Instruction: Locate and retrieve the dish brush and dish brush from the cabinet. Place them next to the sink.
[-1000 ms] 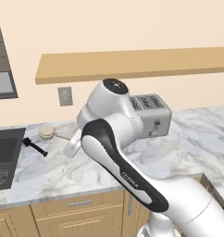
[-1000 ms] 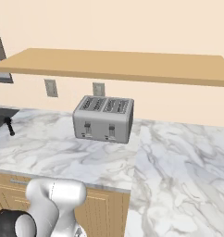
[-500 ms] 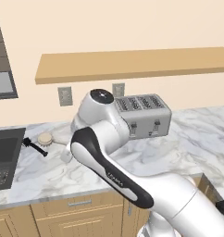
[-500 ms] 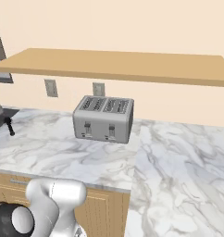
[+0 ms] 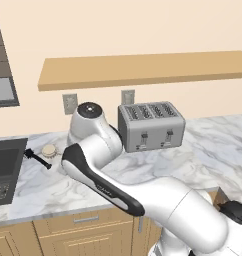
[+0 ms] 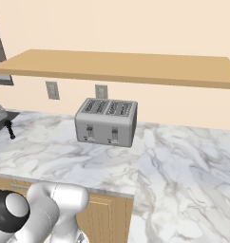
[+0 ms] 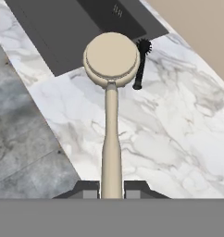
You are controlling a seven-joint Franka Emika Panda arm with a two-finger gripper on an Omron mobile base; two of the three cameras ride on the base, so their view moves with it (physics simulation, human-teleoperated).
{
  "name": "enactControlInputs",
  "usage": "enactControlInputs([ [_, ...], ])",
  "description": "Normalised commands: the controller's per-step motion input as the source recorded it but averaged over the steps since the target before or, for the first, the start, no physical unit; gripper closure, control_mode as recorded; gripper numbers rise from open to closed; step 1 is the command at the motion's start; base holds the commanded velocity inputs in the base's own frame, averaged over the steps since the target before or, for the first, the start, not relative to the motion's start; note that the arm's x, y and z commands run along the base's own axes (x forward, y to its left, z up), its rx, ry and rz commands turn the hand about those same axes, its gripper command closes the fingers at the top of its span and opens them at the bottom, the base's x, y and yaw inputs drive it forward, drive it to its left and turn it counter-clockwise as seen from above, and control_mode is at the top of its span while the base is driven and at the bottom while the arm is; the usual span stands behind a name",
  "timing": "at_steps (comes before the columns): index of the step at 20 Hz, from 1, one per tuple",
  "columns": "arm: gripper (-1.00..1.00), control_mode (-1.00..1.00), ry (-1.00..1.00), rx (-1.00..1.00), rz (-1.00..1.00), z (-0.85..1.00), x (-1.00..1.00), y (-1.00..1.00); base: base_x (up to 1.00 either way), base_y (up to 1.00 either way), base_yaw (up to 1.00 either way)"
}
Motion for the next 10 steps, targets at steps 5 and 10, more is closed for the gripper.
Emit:
enactControlInputs([
  [5,1.00,-1.00,0.01,-0.01,-0.06,-0.22,0.17,0.11,0.00,0.00,0.00],
  [10,1.00,-1.00,0.03,-0.01,-0.03,-0.29,0.12,0.10,0.00,0.00,0.00],
])
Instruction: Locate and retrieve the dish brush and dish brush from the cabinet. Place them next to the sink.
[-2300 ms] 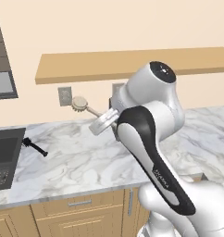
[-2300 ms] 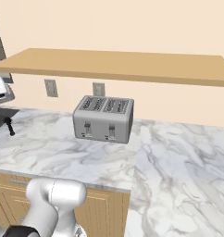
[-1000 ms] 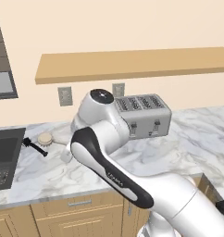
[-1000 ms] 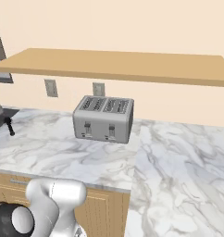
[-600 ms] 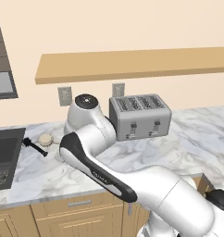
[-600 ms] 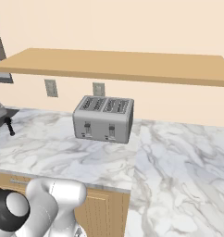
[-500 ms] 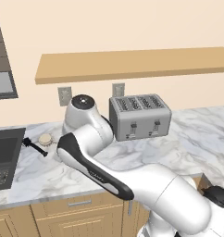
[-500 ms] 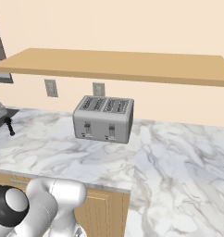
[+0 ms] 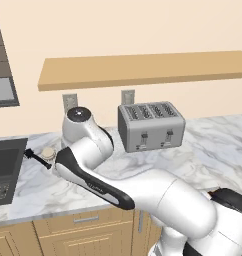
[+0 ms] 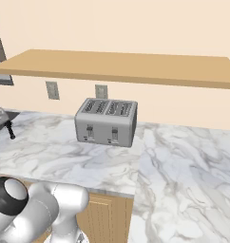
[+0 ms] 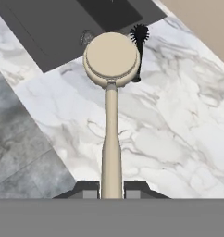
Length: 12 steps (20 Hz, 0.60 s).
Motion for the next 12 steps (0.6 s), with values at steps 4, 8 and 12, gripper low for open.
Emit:
enactControlInputs([
  [4,1.00,-1.00,0.02,-0.02,-0.03,-0.32,0.20,0.12,0.00,0.00,0.00],
  [8,1.00,-1.00,0.00,-0.01,-0.03,-0.30,0.23,0.11,0.00,0.00,0.00],
  [12,1.00,-1.00,0.00,-0.02,-0.03,-0.29,0.22,0.15,0.00,0.00,0.00],
])
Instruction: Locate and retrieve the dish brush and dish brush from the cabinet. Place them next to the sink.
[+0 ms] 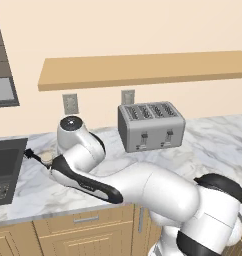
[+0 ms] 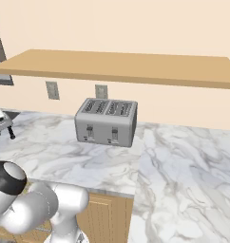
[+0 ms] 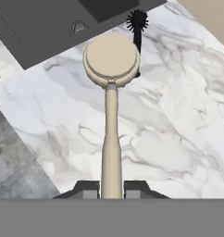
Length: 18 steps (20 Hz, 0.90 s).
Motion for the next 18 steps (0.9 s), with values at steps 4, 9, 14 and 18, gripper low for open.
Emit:
enactControlInputs([
  [4,1.00,-1.00,0.02,-0.02,-0.04,-0.25,0.11,0.20,0.00,0.00,0.00],
  [9,1.00,-1.00,0.05,-0.01,-0.04,-0.23,0.08,0.23,0.00,0.00,0.00],
  [14,1.00,-1.00,0.03,-0.01,-0.04,-0.22,0.16,0.20,0.00,0.00,0.00],
  [18,1.00,-1.00,0.05,-0.02,-0.03,-0.25,0.23,0.17,0.00,0.00,0.00],
])
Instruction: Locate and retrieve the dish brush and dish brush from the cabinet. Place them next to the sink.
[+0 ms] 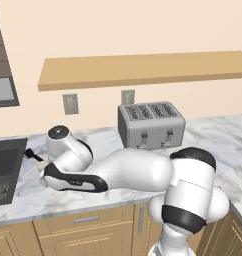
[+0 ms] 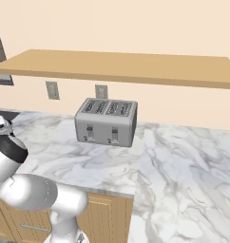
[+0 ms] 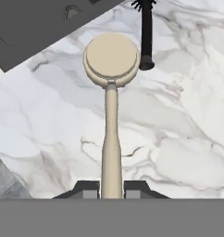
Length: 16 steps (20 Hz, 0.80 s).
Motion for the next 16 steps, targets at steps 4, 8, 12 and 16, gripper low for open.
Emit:
enactControlInputs([
  [4,1.00,-1.00,0.05,-0.03,-0.04,-0.28,0.23,0.17,0.00,0.00,0.00],
  [8,1.00,-1.00,0.05,-0.03,-0.04,-0.29,0.23,0.18,0.00,0.00,0.00],
  [12,1.00,-1.00,0.03,-0.02,-0.04,-0.27,0.22,0.17,0.00,0.00,0.00],
  [16,1.00,-1.00,0.01,-0.01,-0.04,-0.24,0.24,0.17,0.00,0.00,0.00],
])
